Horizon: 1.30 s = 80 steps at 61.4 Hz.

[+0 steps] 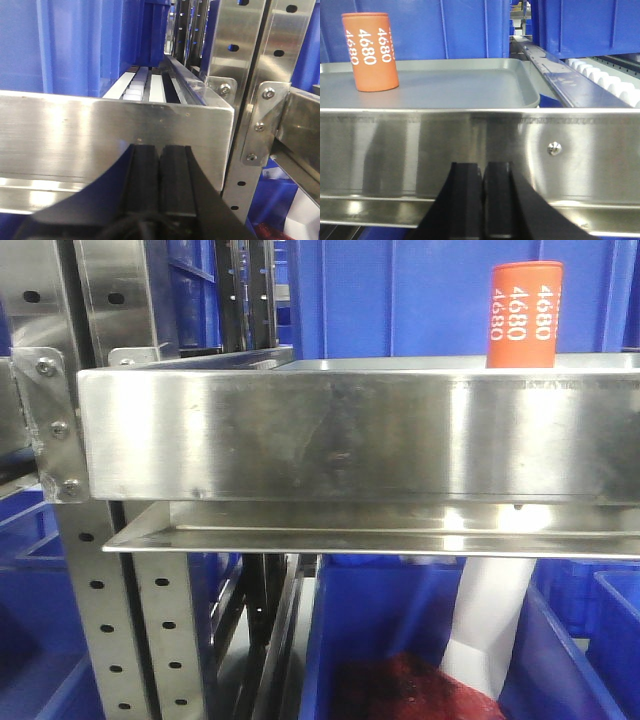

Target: Grab orange capacitor from left shelf to right conveyor

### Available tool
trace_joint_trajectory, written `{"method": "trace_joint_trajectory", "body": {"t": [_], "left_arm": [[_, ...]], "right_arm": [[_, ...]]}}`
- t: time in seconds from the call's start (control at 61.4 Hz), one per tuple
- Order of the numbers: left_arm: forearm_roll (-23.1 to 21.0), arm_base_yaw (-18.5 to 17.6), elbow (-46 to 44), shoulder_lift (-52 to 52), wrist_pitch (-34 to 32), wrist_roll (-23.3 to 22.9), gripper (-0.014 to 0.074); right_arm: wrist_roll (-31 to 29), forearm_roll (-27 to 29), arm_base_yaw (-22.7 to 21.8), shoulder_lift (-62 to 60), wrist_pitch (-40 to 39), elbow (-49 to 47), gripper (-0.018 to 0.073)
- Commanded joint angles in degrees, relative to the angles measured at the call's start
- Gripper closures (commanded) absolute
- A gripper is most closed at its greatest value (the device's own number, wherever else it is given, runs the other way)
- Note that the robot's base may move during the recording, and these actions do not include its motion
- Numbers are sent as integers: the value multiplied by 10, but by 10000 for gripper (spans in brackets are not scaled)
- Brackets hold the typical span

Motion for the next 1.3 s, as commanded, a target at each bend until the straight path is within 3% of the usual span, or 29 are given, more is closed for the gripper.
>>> {"method": "trace_joint_trajectory", "body": {"t": [0.0,0.717,1.027,1.141,1.288], "left_arm": [[0,-1,-3,-11,-51,0,701],[0,-1,-3,-11,-51,0,701],[0,-1,-3,-11,-51,0,701],[0,-1,-3,-11,-51,0,701],[0,-1,-3,-11,-51,0,701]], "right_arm": [[-2,-1,-3,-12,-55,2,501],[-2,-1,-3,-12,-55,2,501],[-2,-1,-3,-12,-93,0,501],[-2,-1,-3,-12,-115,-35,501],[-2,-1,-1,-1,-38,-131,501]]}}
